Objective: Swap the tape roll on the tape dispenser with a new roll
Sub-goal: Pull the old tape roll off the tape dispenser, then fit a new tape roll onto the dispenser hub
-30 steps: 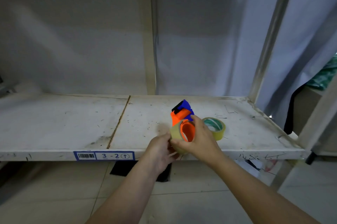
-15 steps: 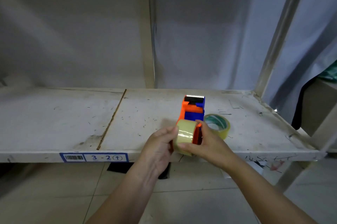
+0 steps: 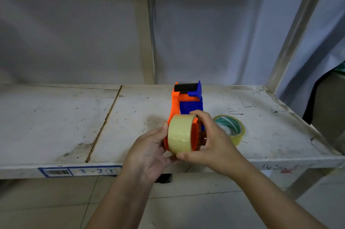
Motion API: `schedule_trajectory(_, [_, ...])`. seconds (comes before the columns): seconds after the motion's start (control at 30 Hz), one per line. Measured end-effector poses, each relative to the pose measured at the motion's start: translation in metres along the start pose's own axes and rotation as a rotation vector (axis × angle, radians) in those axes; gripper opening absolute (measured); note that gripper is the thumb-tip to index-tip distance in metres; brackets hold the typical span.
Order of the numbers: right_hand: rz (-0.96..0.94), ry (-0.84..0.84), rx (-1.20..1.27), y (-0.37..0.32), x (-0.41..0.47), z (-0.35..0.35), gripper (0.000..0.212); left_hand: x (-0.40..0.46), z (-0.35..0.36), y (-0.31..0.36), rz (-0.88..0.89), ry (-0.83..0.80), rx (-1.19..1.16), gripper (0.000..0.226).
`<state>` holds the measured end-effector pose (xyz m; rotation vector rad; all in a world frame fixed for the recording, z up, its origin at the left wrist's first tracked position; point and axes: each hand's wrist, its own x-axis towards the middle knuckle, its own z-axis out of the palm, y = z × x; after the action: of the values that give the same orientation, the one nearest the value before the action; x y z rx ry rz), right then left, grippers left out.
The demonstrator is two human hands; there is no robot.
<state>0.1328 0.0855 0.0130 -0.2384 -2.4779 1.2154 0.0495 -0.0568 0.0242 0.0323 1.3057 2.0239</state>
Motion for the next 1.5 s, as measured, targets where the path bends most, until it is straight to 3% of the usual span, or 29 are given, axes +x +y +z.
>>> schedule_trajectory(0.17, [-0.209,-0.022,-0.314,0.002,-0.005,0.002,0.093,0.005,0.000,-0.003,0.125,0.274,0.156,0.018])
schedule_trajectory(0.3, [-0.368,-0.005,-0.450,-0.002,-0.009,-0.002,0.087,0.009,-0.005,0.000,0.114,0.333,0.174,0.022])
schedule_trajectory(0.43, [-0.399,-0.008,-0.482,-0.004,-0.012,-0.002,0.090,0.011,-0.005,0.003,0.119,0.348,0.144,0.019])
schedule_trajectory(0.57, [-0.175,-0.039,-0.141,-0.011,-0.011,-0.003,0.089,0.015,-0.014,0.002,0.092,0.376,0.082,0.026])
schedule_trajectory(0.63, [0.007,0.086,0.150,-0.016,-0.010,-0.016,0.077,0.021,-0.032,0.007,0.115,0.432,-0.004,0.032])
schedule_trajectory(0.7, [0.125,0.228,0.254,-0.015,-0.008,-0.034,0.074,0.028,-0.048,0.013,0.125,0.456,-0.061,0.034])
schedule_trajectory(0.9, [0.492,0.563,-0.267,0.030,0.003,-0.069,0.086,0.039,-0.034,-0.008,-0.087,0.319,-0.284,0.031])
schedule_trajectory(1.0, [0.660,0.690,-0.421,0.059,0.001,-0.088,0.092,0.046,-0.024,-0.017,-0.133,0.304,-0.281,0.033])
schedule_trajectory(1.17, [0.859,0.598,-0.551,0.092,-0.007,-0.091,0.098,0.059,-0.014,-0.025,-0.114,0.338,-0.227,0.043])
schedule_trajectory(1.23, [0.888,0.518,-0.573,0.098,-0.008,-0.085,0.100,0.060,-0.011,-0.025,-0.101,0.331,-0.210,0.047])
schedule_trajectory(1.37, [0.924,0.444,-0.583,0.101,-0.004,-0.080,0.097,0.054,-0.001,-0.021,-0.071,0.280,-0.115,0.023])
schedule_trajectory(1.43, [0.896,0.481,-0.677,0.095,-0.002,-0.078,0.086,0.056,-0.001,-0.024,-0.034,0.293,0.010,0.037])
schedule_trajectory(1.5, [0.678,0.582,-0.777,0.087,0.001,-0.073,0.067,0.058,-0.001,-0.026,-0.004,0.346,0.163,0.050])
